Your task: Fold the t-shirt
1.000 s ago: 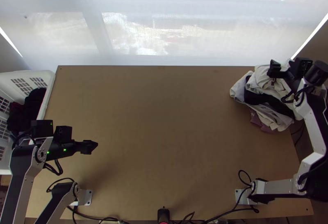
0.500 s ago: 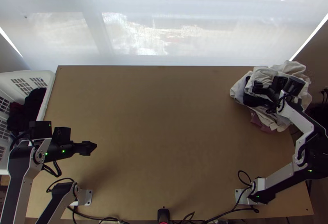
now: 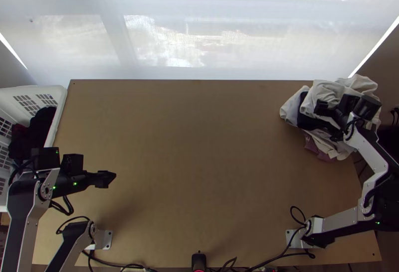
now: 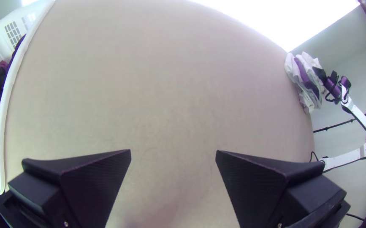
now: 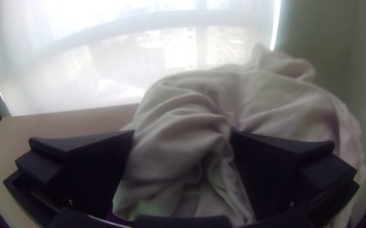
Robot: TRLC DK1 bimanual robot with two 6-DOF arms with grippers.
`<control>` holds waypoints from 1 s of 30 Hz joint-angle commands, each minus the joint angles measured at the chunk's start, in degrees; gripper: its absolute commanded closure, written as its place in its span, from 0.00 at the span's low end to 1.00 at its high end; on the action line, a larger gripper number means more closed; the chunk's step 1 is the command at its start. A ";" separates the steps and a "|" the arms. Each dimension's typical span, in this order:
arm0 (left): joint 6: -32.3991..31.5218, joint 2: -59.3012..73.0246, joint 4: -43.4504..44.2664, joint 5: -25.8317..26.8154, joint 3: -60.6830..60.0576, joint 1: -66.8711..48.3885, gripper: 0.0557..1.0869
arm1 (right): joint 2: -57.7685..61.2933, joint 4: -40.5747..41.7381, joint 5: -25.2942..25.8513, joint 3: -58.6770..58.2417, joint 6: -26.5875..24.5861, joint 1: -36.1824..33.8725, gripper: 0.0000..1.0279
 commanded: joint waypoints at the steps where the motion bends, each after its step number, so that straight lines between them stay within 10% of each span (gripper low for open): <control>1: 0.62 -2.07 0.77 -0.20 -0.47 2.00 0.05 | -8.84 1.83 -0.86 4.89 4.67 1.86 0.05; 12: 0.27 -6.64 3.85 -3.54 -2.23 4.63 0.05 | -19.21 -12.41 0.55 5.33 6.69 16.18 0.05; 15: 0.27 -7.96 5.25 -4.59 -3.64 6.04 0.05 | -23.69 -12.32 9.51 -3.55 5.63 24.62 0.05; 17: 0.45 -8.57 7.19 -5.82 -4.52 7.53 0.05 | -27.91 -5.55 17.95 -12.51 6.60 29.10 0.05; 30: 2.38 -17.27 21.34 -11.53 -12.60 9.64 0.05 | -38.90 23.19 25.86 -47.76 4.76 32.09 0.05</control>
